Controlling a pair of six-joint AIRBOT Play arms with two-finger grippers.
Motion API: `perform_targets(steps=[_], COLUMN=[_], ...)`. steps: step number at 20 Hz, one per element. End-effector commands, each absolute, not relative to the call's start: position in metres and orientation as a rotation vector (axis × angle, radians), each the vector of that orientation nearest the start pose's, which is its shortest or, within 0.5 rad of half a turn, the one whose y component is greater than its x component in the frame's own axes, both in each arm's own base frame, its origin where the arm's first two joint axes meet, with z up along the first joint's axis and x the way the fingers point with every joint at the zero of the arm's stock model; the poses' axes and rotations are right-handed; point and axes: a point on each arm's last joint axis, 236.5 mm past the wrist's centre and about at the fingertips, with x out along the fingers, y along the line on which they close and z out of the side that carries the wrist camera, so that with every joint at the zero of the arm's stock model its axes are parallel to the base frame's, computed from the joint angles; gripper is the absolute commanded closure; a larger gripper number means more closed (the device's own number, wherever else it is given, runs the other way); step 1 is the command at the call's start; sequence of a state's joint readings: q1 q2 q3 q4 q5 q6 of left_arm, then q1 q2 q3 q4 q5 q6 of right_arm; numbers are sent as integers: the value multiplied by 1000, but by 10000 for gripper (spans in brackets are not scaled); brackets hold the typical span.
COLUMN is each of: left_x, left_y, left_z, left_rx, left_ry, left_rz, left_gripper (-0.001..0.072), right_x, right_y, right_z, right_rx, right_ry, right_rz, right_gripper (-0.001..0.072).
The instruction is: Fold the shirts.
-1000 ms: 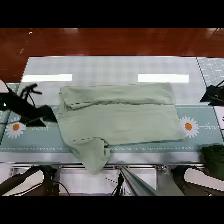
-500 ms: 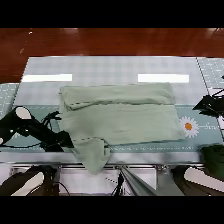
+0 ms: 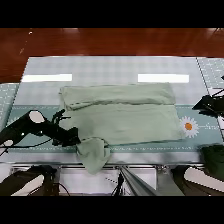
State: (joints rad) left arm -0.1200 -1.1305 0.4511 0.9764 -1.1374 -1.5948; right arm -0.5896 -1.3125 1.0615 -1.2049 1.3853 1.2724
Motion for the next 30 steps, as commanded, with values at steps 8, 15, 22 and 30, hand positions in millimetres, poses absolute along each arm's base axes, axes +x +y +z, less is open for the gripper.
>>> perform_targets(steps=[8,15,22,30], left_x=[164,166,184,351], left_y=[-141,-141,-140,-124], left_z=[-123,-122,-121,19], left_rx=[-537,-522,-505,-389], left_ry=[1791,1779,1708,1184], left_rz=[-225,-244,-253,-335], left_gripper=[671,672,671,672], right_x=[243,221,218,396], right_y=[-70,-53,-14,-29], right_z=[-53,-92,-122,25], right_rx=[688,726,679,619], right_ry=[1618,1650,1684,1095], right_rz=[49,38,59,152], right_gripper=[101,112,520,693])
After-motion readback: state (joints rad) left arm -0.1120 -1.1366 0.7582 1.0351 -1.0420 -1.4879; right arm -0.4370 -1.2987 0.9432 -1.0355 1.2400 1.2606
